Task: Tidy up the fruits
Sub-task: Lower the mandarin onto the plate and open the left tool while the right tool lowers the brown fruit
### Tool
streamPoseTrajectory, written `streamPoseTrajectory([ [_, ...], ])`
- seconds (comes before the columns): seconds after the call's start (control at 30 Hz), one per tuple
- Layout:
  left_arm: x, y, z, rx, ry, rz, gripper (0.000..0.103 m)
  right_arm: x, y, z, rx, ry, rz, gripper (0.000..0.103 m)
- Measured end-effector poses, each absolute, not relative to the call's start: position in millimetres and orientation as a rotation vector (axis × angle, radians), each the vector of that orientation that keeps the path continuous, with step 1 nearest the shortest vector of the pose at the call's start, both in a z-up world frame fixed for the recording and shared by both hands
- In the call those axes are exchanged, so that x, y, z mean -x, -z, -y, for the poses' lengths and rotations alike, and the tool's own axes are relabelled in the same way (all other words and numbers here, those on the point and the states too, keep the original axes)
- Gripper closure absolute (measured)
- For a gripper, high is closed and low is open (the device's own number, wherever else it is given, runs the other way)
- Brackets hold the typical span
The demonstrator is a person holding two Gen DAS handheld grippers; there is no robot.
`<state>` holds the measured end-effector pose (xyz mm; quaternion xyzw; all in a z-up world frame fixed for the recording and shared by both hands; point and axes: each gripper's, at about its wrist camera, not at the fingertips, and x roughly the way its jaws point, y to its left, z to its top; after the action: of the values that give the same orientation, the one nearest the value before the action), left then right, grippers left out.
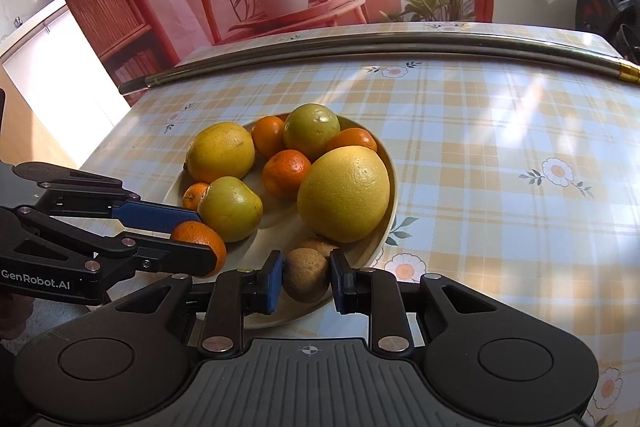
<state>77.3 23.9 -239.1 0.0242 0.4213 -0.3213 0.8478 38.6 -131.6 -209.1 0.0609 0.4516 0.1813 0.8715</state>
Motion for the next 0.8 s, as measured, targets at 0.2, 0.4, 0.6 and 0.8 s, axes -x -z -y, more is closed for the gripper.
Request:
streamPoseTrajectory([
  [0.2,-83.1,235.9,-20.0,-0.039,0.673,-0.864,0.064,-39.5,210.4,133.3,-0.137,-0.382,-0.943,0.080],
  [0.4,-82.8,236.3,-18.3,-0.038,0.679,-0.876,0.064,-37.1,210.7,131.6,-0.134,-0.381,-0.938,0.080],
  [0.6,-77.5,237.6,-20.0,-0.038,0.720,-0.899,0.064,-36.9,210.6,132.0,-0.140,-0.383,-0.939,0.080],
  [0.8,-80.2,239.5,-24.6,-0.020,0.710,-0.908,0.065,-37.3,210.9,131.6,-0.141,-0.384,-0.939,0.080],
])
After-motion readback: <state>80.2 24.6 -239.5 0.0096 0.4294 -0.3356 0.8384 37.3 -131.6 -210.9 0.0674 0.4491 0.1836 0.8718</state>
